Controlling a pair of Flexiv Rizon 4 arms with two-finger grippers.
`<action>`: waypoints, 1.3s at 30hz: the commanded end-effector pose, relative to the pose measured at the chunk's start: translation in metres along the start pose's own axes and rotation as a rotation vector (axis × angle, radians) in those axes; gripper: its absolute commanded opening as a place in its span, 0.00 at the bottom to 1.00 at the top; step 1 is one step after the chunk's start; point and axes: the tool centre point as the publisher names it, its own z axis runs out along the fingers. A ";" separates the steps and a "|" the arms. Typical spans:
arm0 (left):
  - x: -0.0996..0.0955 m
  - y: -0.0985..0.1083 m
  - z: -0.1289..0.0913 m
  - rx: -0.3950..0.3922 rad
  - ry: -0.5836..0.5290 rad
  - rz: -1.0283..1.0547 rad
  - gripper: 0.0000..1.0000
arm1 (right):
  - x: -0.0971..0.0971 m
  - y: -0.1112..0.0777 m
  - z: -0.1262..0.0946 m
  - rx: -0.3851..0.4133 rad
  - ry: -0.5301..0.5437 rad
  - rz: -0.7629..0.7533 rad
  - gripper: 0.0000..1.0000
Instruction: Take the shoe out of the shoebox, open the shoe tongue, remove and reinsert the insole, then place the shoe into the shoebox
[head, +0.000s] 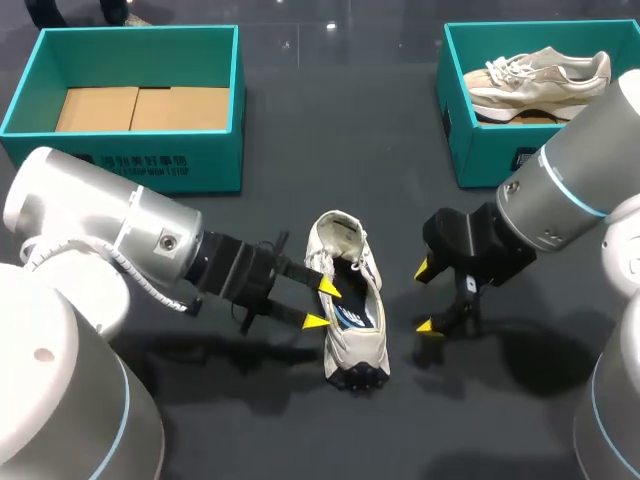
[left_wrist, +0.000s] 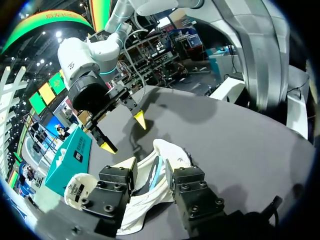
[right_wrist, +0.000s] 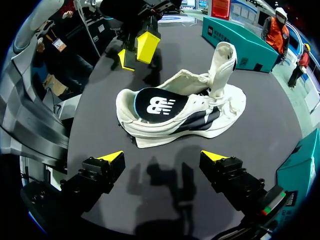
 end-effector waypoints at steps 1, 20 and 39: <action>0.008 -0.006 -0.032 -0.031 0.062 0.003 0.36 | 0.004 -0.012 -0.020 -0.006 0.001 0.004 1.00; 0.005 0.006 -0.130 -0.130 0.274 0.069 0.36 | 0.003 -0.027 -0.037 -0.010 0.019 -0.009 1.00; -0.014 0.027 -0.176 -0.145 0.485 0.157 0.00 | 0.009 -0.064 -0.067 0.029 -0.052 0.114 1.00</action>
